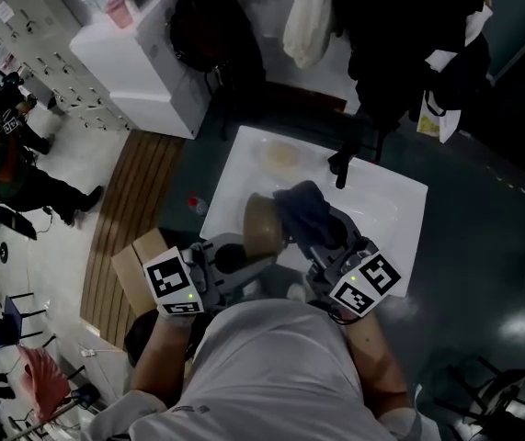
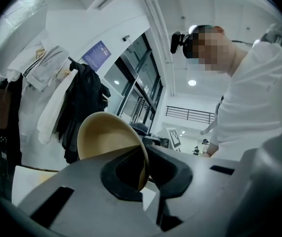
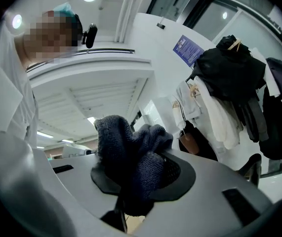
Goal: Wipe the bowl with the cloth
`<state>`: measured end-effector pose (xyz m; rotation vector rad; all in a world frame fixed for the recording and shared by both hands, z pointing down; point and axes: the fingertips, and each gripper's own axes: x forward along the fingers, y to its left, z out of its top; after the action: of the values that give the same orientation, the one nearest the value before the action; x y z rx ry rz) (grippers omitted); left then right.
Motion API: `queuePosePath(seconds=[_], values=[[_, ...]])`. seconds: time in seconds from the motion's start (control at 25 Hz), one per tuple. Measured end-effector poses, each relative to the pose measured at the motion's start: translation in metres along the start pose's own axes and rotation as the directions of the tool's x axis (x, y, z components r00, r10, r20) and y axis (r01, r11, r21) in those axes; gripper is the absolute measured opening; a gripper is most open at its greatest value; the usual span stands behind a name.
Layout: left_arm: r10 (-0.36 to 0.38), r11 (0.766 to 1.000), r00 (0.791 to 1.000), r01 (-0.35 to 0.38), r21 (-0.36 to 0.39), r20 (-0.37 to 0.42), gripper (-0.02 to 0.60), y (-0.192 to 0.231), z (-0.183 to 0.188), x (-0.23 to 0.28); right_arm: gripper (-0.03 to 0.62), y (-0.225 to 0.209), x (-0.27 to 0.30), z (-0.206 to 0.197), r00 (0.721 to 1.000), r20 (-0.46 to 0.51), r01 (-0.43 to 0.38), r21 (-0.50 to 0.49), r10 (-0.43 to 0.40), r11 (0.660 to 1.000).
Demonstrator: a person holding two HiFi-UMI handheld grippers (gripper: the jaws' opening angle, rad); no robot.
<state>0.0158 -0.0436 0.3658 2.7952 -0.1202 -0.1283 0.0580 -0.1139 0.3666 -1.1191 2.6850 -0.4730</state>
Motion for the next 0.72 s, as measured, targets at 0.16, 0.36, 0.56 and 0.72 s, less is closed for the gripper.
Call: queuePosePath(seconds=[0.16, 0.36, 0.56, 0.72], values=[[0.032, 0.999, 0.998, -0.031, -0.017, 0.056, 0.017, 0.003, 0.008, -0.011, 0.1, 0.002, 0.001, -0.017, 0.998, -0.056, 0.004, -0.017, -0.005, 1.0], [0.069, 0.997, 0.993, -0.065, -0.039, 0.091, 0.017, 0.006, 0.012, -0.024, 0.1, 0.019, 0.0, -0.03, 0.994, -0.101, -0.046, -0.005, 0.046, 0.999], [0.097, 0.995, 0.99, -0.093, -0.045, 0.102, 0.017, 0.011, 0.008, -0.027, 0.1, 0.036, -0.006, -0.035, 0.988, -0.11, -0.105, 0.003, 0.105, 0.994], [0.099, 0.994, 0.989, -0.093, -0.063, 0.106, 0.017, 0.01, 0.006, -0.026, 0.1, 0.045, -0.009, -0.031, 0.987, -0.095, -0.128, 0.029, 0.13, 0.991]])
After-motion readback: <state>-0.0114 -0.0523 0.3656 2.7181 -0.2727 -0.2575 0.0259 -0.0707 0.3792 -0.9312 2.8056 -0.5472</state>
